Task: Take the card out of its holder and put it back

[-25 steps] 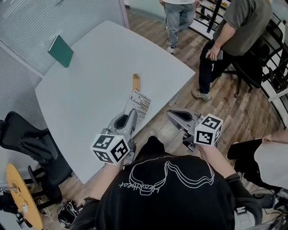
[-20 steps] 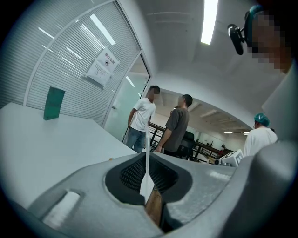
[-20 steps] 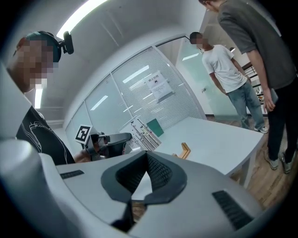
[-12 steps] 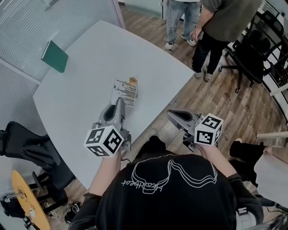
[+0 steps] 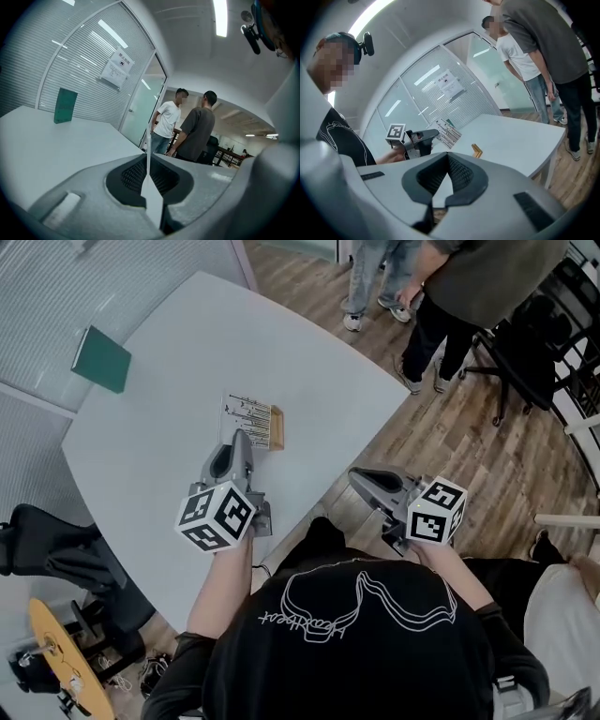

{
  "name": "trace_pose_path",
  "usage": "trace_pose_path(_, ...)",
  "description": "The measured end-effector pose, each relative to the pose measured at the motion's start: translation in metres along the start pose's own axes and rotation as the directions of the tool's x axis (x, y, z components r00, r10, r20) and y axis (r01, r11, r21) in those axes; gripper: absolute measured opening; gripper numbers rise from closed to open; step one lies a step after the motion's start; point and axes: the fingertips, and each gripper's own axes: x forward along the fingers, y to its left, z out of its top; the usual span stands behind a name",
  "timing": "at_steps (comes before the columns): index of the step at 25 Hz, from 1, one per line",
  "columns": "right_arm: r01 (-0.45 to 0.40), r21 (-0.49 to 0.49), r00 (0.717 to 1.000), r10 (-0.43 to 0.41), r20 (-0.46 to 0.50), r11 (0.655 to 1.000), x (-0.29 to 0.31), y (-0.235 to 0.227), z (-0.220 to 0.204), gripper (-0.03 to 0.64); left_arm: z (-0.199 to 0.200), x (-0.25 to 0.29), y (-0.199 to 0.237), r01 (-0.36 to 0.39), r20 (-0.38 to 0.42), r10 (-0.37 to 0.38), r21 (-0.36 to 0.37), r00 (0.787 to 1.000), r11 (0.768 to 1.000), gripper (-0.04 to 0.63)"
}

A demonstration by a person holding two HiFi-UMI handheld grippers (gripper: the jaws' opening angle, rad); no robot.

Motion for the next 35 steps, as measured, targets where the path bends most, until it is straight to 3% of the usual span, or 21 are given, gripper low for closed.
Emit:
trace_pose_path(14, 0.06, 0.068, 0.998, -0.059, -0.017, 0.996, 0.013, -0.037, -0.012, 0.006, -0.038, 0.046, 0.044, -0.102, -0.059, 0.102, 0.003, 0.993, 0.995, 0.025)
trace_pose_path(35, 0.07, 0.107, 0.998, -0.07, -0.005, 0.992, 0.01, -0.041, -0.021, 0.006, -0.055, 0.053, 0.048, -0.153, -0.099, 0.156, 0.042, 0.983, 0.987, 0.025)
